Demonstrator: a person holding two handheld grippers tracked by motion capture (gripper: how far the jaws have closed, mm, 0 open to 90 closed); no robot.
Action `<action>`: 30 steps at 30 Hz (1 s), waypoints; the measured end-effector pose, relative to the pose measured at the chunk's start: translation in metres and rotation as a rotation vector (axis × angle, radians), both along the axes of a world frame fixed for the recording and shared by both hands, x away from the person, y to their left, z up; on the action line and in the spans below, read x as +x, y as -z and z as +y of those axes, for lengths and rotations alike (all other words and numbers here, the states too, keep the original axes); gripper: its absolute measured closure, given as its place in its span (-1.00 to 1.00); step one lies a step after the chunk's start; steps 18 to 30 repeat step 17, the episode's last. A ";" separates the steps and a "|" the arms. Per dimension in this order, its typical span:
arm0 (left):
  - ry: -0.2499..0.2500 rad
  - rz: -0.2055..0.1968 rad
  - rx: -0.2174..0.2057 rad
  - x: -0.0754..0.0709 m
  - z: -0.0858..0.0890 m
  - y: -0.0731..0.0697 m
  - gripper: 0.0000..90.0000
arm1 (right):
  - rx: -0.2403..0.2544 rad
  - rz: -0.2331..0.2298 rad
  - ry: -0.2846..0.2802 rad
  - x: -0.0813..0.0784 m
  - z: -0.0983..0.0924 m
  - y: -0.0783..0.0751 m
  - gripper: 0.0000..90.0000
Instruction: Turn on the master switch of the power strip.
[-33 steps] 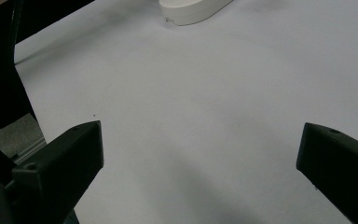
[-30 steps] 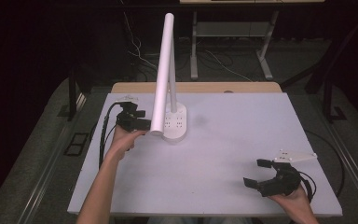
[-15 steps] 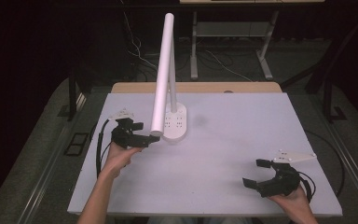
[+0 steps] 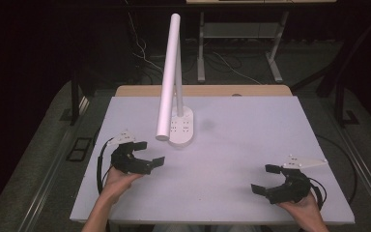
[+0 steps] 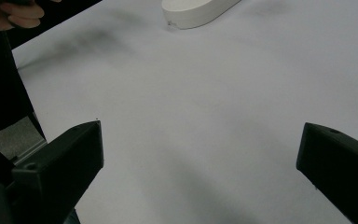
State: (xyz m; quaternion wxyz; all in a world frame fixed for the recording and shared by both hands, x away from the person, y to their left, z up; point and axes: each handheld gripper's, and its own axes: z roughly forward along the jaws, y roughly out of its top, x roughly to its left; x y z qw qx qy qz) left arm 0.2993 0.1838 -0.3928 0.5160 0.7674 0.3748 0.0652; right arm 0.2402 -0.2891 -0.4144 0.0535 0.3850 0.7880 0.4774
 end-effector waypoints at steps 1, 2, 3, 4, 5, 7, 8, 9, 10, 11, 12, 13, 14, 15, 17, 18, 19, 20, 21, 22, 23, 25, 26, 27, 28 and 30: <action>-0.004 0.000 -0.003 -0.003 0.000 0.002 -1.00 | 0.000 0.001 0.001 0.000 0.000 0.000 -1.00; 0.000 0.000 -0.004 -0.006 0.000 0.003 -1.00 | 0.001 0.001 0.001 0.000 0.000 0.000 -1.00; 0.002 0.003 -0.006 -0.009 0.000 0.005 -1.00 | 0.001 0.001 0.002 0.000 0.000 0.000 -1.00; 0.005 0.003 -0.008 -0.011 -0.001 0.006 -1.00 | 0.001 0.002 0.003 0.000 0.000 0.000 -1.00; 0.008 0.003 -0.009 -0.014 -0.002 0.008 -1.00 | 0.002 0.001 0.003 0.000 0.000 0.000 -1.00; 0.019 0.004 -0.009 -0.019 -0.004 0.011 -1.00 | 0.004 0.005 0.005 0.000 0.000 0.000 -1.00; 0.025 0.006 -0.004 -0.021 -0.006 0.013 -1.00 | 0.004 0.004 0.004 -0.001 0.000 0.000 -1.00; 0.029 0.009 -0.003 -0.024 -0.008 0.015 -1.00 | 0.004 0.004 0.003 -0.001 0.000 0.000 -1.00; 0.040 0.013 0.002 -0.026 -0.009 0.017 -1.00 | 0.003 0.002 0.003 -0.001 0.000 0.000 -1.00; 0.047 0.014 0.006 -0.027 -0.010 0.019 -1.00 | 0.002 0.000 0.002 -0.001 0.000 0.001 -1.00; 0.050 0.018 0.011 -0.028 -0.011 0.021 -1.00 | 0.002 0.002 0.003 -0.001 0.000 0.001 -1.00; 0.051 0.017 0.017 -0.029 -0.011 0.024 -1.00 | 0.002 0.002 0.003 -0.001 0.000 0.001 -1.00; 0.051 0.022 0.023 -0.030 -0.011 0.025 -1.00 | 0.001 0.000 0.003 -0.001 0.000 0.001 -1.00; 0.047 0.026 0.019 -0.030 -0.011 0.027 -1.00 | 0.002 -0.001 0.004 -0.001 0.000 0.001 -1.00; 0.049 0.026 0.023 -0.031 -0.010 0.028 -1.00 | 0.004 0.004 0.006 -0.002 0.000 0.001 -1.00; 0.049 0.026 0.023 -0.031 -0.010 0.028 -1.00 | 0.004 0.004 0.006 -0.002 0.000 0.001 -1.00; 0.049 0.026 0.023 -0.031 -0.010 0.028 -1.00 | 0.004 0.004 0.006 -0.002 0.000 0.001 -1.00; 0.049 0.026 0.023 -0.031 -0.010 0.028 -1.00 | 0.004 0.004 0.006 -0.002 0.000 0.001 -1.00; 0.049 0.026 0.023 -0.031 -0.010 0.028 -1.00 | 0.004 0.004 0.006 -0.002 0.000 0.001 -1.00; 0.049 0.026 0.023 -0.031 -0.010 0.028 -1.00 | 0.004 0.004 0.006 -0.002 0.000 0.001 -1.00; 0.049 0.026 0.023 -0.031 -0.010 0.028 -1.00 | 0.004 0.004 0.006 -0.002 0.000 0.001 -1.00; 0.049 0.026 0.023 -0.031 -0.010 0.028 -1.00 | 0.004 0.004 0.006 -0.002 0.000 0.001 -1.00; 0.049 0.026 0.023 -0.031 -0.010 0.028 -1.00 | 0.004 0.004 0.006 -0.002 0.000 0.001 -1.00; 0.049 0.026 0.023 -0.031 -0.010 0.028 -1.00 | 0.004 0.004 0.006 -0.002 0.000 0.001 -1.00; 0.049 0.026 0.023 -0.031 -0.010 0.028 -1.00 | 0.004 0.004 0.006 -0.002 0.000 0.001 -1.00; 0.049 0.026 0.023 -0.031 -0.010 0.028 -1.00 | 0.004 0.004 0.006 -0.002 0.000 0.001 -1.00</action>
